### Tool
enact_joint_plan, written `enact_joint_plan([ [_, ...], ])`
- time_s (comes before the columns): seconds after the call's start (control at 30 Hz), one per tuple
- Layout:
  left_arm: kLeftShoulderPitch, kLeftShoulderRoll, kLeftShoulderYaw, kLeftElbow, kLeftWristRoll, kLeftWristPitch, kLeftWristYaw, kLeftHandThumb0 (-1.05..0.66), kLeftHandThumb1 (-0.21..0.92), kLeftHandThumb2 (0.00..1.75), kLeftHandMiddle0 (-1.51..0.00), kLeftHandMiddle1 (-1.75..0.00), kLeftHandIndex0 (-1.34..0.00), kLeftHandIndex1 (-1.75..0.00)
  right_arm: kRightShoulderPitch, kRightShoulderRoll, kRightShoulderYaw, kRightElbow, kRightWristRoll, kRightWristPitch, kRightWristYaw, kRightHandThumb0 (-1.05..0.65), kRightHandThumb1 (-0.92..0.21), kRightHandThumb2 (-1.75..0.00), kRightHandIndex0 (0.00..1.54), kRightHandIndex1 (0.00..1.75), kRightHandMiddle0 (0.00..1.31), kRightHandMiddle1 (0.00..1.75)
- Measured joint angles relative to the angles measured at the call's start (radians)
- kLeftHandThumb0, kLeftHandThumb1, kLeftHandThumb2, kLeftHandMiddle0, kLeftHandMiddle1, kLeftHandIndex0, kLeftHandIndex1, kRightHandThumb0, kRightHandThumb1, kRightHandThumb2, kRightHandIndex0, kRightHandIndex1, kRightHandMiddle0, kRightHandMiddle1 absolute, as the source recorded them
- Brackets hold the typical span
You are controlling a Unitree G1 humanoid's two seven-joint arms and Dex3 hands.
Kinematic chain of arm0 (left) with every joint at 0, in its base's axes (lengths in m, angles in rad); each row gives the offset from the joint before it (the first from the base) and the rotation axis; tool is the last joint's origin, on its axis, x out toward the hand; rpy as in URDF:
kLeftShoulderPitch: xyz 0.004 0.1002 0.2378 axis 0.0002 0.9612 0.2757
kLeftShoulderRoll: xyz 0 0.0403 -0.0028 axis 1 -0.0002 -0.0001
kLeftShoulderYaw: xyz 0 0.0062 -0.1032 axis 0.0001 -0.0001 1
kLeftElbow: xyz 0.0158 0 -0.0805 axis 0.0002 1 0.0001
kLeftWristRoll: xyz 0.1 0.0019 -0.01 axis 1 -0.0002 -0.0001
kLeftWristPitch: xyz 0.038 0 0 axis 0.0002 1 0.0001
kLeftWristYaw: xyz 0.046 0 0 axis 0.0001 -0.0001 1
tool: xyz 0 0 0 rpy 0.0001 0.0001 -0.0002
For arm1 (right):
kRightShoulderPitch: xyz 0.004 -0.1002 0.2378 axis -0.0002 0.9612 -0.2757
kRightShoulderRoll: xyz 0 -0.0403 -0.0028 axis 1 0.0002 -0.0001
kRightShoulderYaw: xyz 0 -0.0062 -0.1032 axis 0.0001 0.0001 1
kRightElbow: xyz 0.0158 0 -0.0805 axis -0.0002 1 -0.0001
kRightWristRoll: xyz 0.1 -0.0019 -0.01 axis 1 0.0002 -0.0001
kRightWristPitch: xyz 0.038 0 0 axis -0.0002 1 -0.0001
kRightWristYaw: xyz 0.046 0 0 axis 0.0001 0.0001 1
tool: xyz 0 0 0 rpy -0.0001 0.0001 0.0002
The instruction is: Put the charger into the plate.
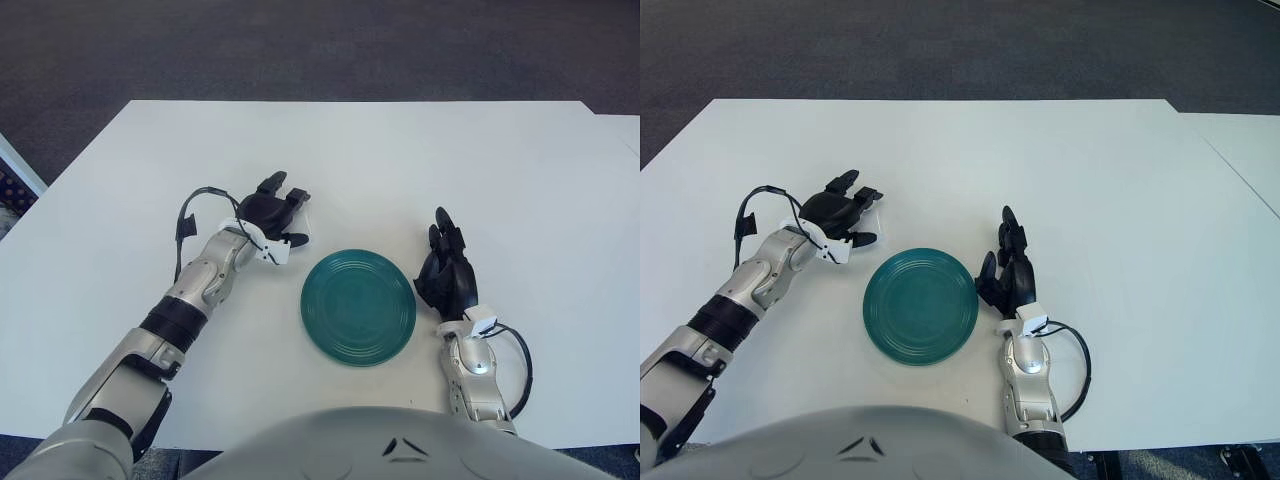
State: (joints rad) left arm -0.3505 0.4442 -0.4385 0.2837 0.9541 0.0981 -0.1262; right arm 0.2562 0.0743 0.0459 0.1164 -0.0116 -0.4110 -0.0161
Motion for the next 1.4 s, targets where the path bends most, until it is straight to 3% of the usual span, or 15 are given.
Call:
enact_joint_plan([
  [0.67, -0.039, 0.022, -0.012, 0.013, -0.083, -0.011, -0.22, -1.05, 0.92, 0.76, -0.04, 0.0, 0.0, -0.6, 0.004, 0.003, -0.003, -0.01, 0.0, 0.013, 0.004, -0.96, -0.92, -0.91, 0.0, 0.0, 0.0, 0.11],
  [1.4, -0.045, 0.039, -0.013, 0.008, -0.122, -0.017, -0.262, -1.05, 0.92, 0.81, -0.09, -0.01, 0.0, -0.63, 0.02, 0.0, -0.004, -0.04, -0.003, 0.028, 0.003, -0.97, -0.92, -0.92, 0.0, 0.0, 0.0, 0.1],
])
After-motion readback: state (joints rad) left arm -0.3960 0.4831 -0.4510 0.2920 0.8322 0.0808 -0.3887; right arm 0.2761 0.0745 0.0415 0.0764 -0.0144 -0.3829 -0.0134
